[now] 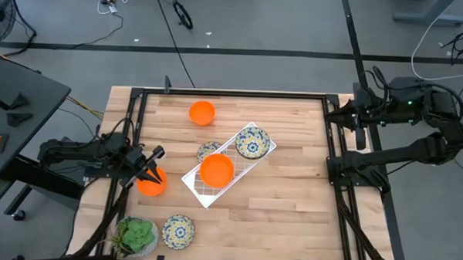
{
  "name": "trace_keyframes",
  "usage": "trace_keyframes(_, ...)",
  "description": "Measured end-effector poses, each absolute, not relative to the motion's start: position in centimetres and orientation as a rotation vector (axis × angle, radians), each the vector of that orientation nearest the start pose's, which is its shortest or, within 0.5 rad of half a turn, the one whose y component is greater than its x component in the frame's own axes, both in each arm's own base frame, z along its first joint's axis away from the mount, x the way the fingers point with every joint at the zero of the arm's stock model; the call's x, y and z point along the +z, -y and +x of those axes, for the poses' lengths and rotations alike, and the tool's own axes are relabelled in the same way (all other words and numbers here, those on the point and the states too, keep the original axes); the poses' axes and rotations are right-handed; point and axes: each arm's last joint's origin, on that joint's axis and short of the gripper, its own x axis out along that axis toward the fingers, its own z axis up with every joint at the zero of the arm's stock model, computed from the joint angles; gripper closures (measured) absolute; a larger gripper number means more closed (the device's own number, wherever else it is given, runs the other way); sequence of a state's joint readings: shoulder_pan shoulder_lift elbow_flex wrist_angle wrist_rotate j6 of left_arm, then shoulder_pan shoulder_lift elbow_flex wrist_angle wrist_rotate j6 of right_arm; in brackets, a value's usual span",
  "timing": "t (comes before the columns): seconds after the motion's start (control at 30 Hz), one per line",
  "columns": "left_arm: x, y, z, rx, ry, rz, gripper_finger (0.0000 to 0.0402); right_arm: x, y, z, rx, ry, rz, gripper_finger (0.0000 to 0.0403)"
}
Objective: Pick & Place Mini bowls
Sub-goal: Stack the orange bowl on top of the orange bowl on the shelf
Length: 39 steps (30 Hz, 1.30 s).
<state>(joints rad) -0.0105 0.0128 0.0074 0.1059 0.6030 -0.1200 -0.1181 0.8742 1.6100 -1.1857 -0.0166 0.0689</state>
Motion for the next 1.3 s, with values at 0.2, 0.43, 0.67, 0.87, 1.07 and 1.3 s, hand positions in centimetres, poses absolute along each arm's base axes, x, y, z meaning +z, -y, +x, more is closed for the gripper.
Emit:
trace_keyframes(0.2,17.5,1.7,9.2,-0.618,0.061,-0.086,0.0365,47.5,0.9,7.9,-0.115,-0.423,0.097,0.0371)
trace_keyframes(0.43,17.5,1.7,9.2,-0.618,0.061,-0.086,0.0365,47.7,0.9,8.0,-0.114,-0.403,0.095,0.0371)
trace_keyframes(0.67,17.6,1.6,9.3,-0.564,0.076,-0.098,0.0365,47.7,0.9,8.0,-0.114,-0.403,0.095,0.0371)
trace_keyframes(0.87,17.6,1.6,9.3,-0.552,0.040,-0.236,0.0365,47.7,0.9,8.0,-0.114,-0.403,0.095,0.0371)
trace_keyframes(1.07,18.0,1.3,9.4,-0.465,0.067,-0.328,0.0365,47.7,0.9,8.0,-0.114,-0.403,0.095,0.0371)
trace_keyframes(1.3,18.9,1.1,9.3,-0.404,0.150,-0.463,0.0368,47.7,0.9,8.0,-0.114,-0.403,0.095,0.0371)
